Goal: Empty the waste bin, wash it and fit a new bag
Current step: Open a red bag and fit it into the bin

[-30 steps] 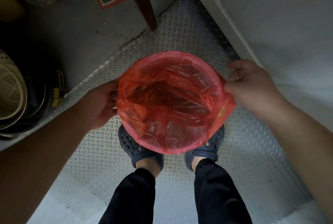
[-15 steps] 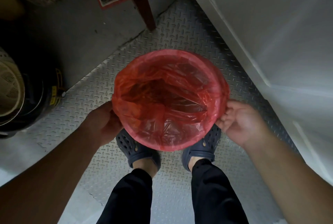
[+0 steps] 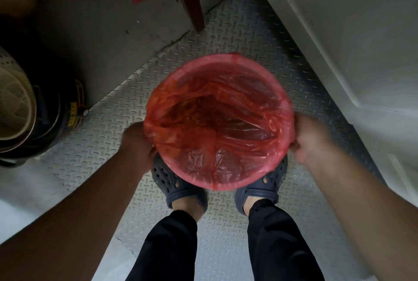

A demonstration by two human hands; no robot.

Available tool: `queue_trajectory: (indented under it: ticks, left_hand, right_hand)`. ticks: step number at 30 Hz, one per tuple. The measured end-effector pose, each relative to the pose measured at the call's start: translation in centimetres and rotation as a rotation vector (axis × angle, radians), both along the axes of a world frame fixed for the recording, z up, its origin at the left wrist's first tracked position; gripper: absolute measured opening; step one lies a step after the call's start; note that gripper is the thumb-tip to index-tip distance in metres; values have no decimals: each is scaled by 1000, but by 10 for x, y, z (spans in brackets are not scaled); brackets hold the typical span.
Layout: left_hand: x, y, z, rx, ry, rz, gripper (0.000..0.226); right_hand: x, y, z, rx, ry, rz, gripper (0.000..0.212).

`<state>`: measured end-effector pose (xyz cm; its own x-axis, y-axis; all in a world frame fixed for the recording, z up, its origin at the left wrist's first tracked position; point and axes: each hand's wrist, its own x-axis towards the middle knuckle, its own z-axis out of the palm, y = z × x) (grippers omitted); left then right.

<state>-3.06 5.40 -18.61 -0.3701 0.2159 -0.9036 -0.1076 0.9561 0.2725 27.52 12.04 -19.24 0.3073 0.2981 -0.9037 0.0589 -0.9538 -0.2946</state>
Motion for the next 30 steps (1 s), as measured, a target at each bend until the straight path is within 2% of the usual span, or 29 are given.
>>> queue_trajectory:
  ticks: [1,2,3,4,6,8,10,12,15,20,25,27,30]
  left_hand:
    - [-5,1,6,-21,247,-155,18]
    - [-9,1,14,40,451,-188,13]
    - [-8,1,29,173,558,-163,13]
    - [-4,1,46,326,593,-177,14]
    - [14,0,78,524,518,-435,16]
    - [34,-1,88,621,411,-769,20]
    - [53,3,78,616,334,-1084,24]
    - [67,14,57,475,292,-1255,26]
    - [76,28,24,271,249,-1251,30]
    - [72,36,-13,252,166,-1009,35]
    - [70,40,-52,153,93,-1107,51]
    - [72,43,-66,152,59,-1074,55]
    - [74,43,-81,131,60,-968,55]
  right_hand:
    - [1,4,11,125,-172,74,13]
    - [2,8,25,289,-330,174,14]
    - [0,10,43,461,-413,306,13]
    - [-6,9,62,609,-416,447,10]
    - [-27,3,90,758,-281,726,8]
    - [-54,-2,95,719,-121,987,13]
    - [-75,-3,82,650,-54,1211,21]
    - [-88,1,59,568,-33,1361,22]
    - [-97,9,29,533,-65,1484,17]
    - [-105,21,0,457,-104,1403,20]
    - [-109,29,-23,380,-54,1274,27]
    - [-111,32,-32,336,-28,1232,29]
    - [-115,34,-46,341,-62,1213,21]
